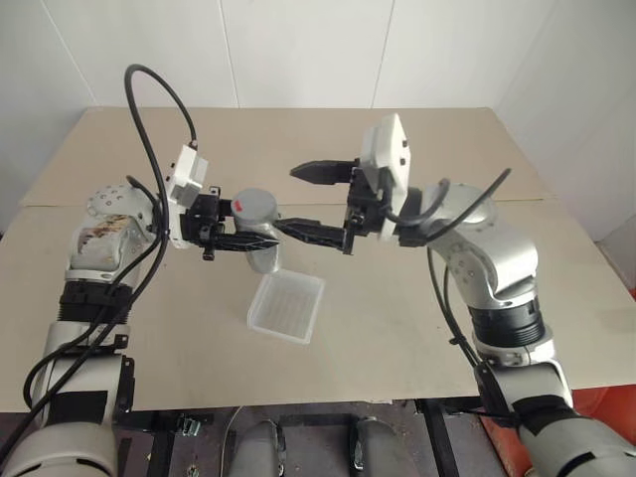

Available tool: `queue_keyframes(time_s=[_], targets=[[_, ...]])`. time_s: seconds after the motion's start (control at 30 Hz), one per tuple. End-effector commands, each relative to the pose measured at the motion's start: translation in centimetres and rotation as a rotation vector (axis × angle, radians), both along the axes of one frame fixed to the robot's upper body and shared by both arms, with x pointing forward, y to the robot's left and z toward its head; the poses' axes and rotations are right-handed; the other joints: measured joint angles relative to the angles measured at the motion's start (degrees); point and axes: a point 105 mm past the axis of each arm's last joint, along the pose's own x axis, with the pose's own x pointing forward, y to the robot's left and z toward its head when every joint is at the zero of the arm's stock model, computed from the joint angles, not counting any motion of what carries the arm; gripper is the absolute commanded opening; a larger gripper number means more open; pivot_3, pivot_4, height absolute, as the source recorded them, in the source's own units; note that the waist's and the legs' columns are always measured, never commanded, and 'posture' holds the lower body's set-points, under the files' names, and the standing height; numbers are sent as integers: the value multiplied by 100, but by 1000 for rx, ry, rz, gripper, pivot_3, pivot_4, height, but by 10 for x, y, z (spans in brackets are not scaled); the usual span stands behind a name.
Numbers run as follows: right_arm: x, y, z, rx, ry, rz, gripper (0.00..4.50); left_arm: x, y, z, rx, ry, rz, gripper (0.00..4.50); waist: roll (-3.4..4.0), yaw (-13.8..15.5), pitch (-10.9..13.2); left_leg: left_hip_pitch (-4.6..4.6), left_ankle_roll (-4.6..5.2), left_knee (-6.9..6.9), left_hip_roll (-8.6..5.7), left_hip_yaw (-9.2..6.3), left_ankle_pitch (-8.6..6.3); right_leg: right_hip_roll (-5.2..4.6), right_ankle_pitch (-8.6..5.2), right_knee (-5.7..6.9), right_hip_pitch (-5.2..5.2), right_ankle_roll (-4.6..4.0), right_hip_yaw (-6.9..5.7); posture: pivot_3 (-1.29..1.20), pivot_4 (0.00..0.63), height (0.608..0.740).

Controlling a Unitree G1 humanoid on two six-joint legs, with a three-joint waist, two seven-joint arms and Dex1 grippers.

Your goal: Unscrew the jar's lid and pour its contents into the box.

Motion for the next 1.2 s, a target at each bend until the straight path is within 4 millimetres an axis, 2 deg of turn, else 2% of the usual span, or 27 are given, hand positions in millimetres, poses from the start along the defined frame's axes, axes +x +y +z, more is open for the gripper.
queue_keyframes(time_s=[0.03,0.2,0.43,0.53,0.63,0.67,0.77,0.9,1.0,1.1,1.2], targets=[[-6,15,12,0,-34,4,4472,-1,-2,12,5,-61,-12,2036,0,3,0,0,0,0,0,0,0,0,0,0,0,0,0,0,150,740],[-3,29,11,-18,-6,1,4472,-2,-2,12,5,-63,-9,2036,0,15,0,-1,0,1,0,0,0,-1,0,-1,1,0,-1,0,150,740],[-1,37,8,-37,32,19,4472,-2,-1,12,7,-70,-3,2036,0,11,0,-1,0,1,-1,-1,0,-1,0,-1,1,0,-3,0,150,740],[1,37,7,-41,46,17,3958,-2,0,12,8,-74,-1,2036,0,9,0,-1,0,0,0,-1,0,0,0,-1,1,0,-2,0,150,740],[1,37,6,-48,53,24,2951,-2,1,12,10,-77,2,2036,0,8,0,-1,0,1,-1,-1,0,0,0,-1,1,0,-2,0,150,740],[1,37,6,-49,53,26,2741,-2,1,11,11,-77,2,2036,0,8,0,-1,0,1,0,-1,0,0,0,-1,1,0,-2,0,150,740],[3,34,11,-23,78,28,2743,-2,1,11,12,-78,4,2036,0,8,0,-1,0,1,-1,-1,0,-1,0,0,1,0,-3,0,150,740],[10,19,34,92,151,12,2743,-2,1,9,15,-77,5,2036,0,9,0,-1,0,1,0,-1,0,-1,0,0,1,0,-3,0,150,740],[22,-6,47,154,152,-71,2743,-2,2,7,17,-75,11,2036,0,38,0,-3,0,1,-1,-2,0,-2,0,-2,2,0,-5,0,150,740],[32,-35,39,140,85,-195,2743,-1,4,7,11,-72,27,2036,0,60,0,-3,3,0,-2,-2,-2,-4,0,-8,6,0,-7,0,150,740],[33,-54,27,120,84,-255,2743,0,5,7,2,-73,45,2036,0,47,0,-3,4,-2,-2,-1,-2,-4,0,-9,6,1,-6,0,150,740]])
